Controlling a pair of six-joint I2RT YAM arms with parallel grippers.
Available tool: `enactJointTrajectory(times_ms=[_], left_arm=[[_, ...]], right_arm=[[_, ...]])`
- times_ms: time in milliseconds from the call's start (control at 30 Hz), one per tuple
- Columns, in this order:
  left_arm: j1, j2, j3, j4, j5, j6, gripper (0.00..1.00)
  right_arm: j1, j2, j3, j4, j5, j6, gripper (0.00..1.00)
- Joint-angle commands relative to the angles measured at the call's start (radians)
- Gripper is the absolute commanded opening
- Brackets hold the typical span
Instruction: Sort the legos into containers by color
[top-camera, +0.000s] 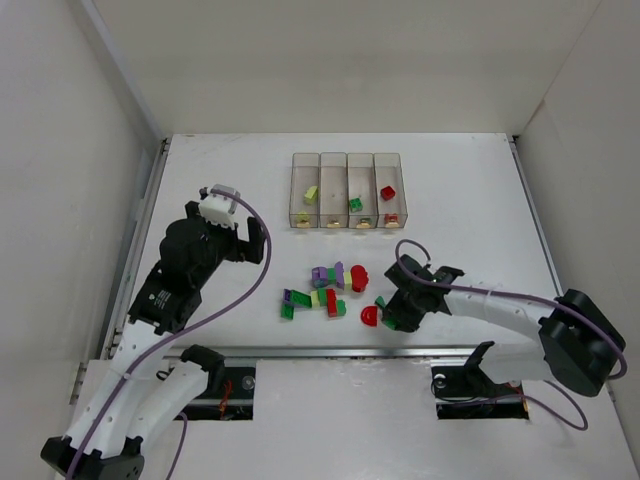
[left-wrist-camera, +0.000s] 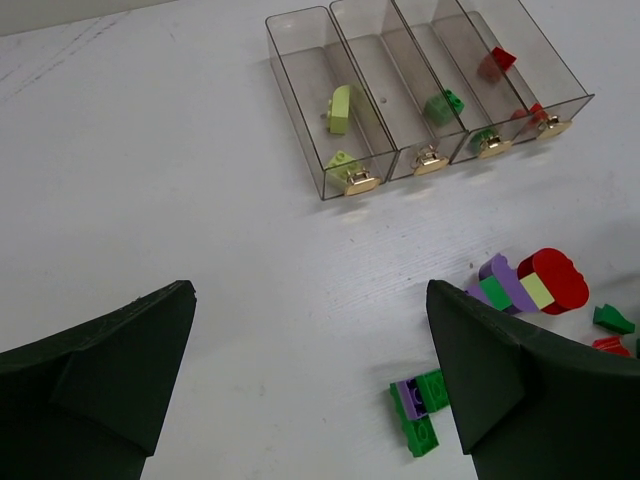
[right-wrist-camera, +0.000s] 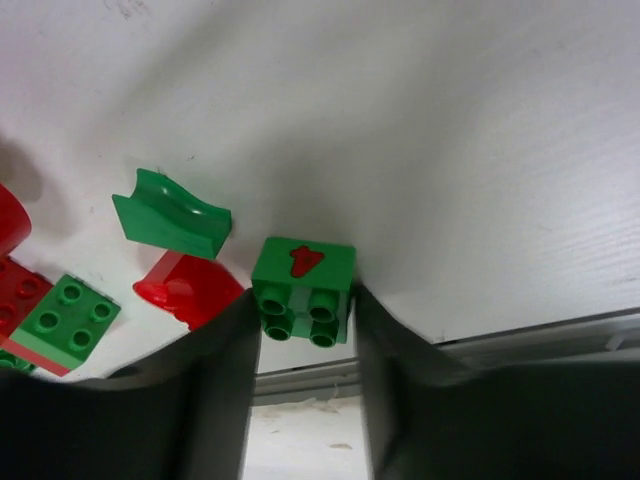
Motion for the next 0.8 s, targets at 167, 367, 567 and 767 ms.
enactJointTrajectory(times_ms=[167,367,567,767], left_arm=[[0.0,-0.007,-0.016,0.048,0.01,-0.03,1.0],[0.01,0.022,-0.006,0.057,0.01,-0.03,1.0],[0.02,0.096,-0.026,0.087,0.01,-0.02,1.0],[0.047,0.237,0.011,0.18,-0.174,-0.171,0.91]], right_arm=[[0.01,-0.057,-0.021,-0.095,0.106,0.01,0.11],[0.01,-0.188,0.099,-0.216,0.191,-0.055,0.0],[0.01,-0.143,0.456,-0.226,0.452,-0.343,0.0],[-0.091,0.147,0.903,-0.008,0.33,-0.839,0.0]])
